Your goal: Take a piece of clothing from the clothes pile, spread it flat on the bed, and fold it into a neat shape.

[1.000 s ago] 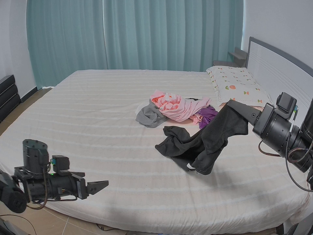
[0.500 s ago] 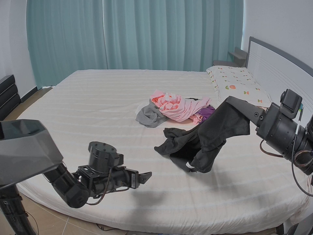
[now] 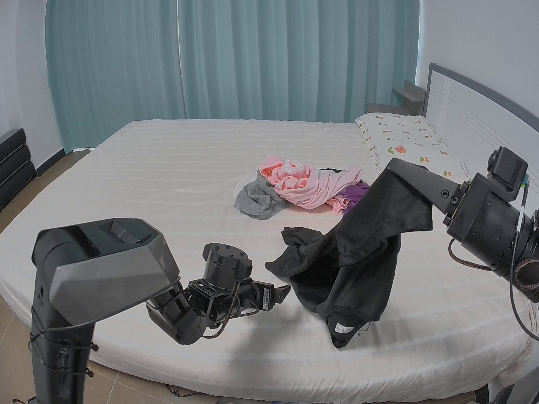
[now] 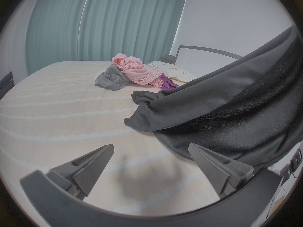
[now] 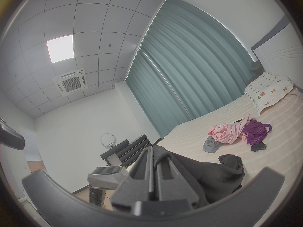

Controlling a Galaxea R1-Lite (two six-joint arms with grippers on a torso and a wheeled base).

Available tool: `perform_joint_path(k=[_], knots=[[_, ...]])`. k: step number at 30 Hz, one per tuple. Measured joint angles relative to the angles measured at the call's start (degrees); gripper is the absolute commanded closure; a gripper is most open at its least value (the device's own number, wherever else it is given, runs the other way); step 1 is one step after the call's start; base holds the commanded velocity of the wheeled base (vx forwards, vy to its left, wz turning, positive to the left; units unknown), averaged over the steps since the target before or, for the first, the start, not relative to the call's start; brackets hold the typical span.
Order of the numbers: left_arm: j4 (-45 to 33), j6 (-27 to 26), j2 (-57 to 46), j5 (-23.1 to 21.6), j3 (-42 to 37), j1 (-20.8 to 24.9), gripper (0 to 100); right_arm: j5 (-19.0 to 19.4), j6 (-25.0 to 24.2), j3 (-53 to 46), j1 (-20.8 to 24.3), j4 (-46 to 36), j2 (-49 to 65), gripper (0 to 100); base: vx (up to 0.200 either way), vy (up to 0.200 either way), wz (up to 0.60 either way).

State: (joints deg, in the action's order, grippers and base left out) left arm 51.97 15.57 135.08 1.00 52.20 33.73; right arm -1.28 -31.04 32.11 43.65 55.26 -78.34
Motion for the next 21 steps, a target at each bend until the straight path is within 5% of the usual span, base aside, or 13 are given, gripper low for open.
perform_joint_path(k=[16,17,21], knots=[[-4.57,-0.41,12.21,3.49,19.79,0.89,0,-0.06,0.0,0.35,0.24,0.09,0.0,100,0.0,0.0,0.0],[-5.22,-0.4,12.96,4.04,21.53,0.89,100,-0.06,-0.02,0.33,0.22,0.09,0.0,100,0.0,0.0,0.0],[-8.24,-0.24,15.64,6.72,26.73,0.74,100,-0.05,-0.07,0.09,-0.02,0.18,-0.02,100,0.0,0.0,0.0]])
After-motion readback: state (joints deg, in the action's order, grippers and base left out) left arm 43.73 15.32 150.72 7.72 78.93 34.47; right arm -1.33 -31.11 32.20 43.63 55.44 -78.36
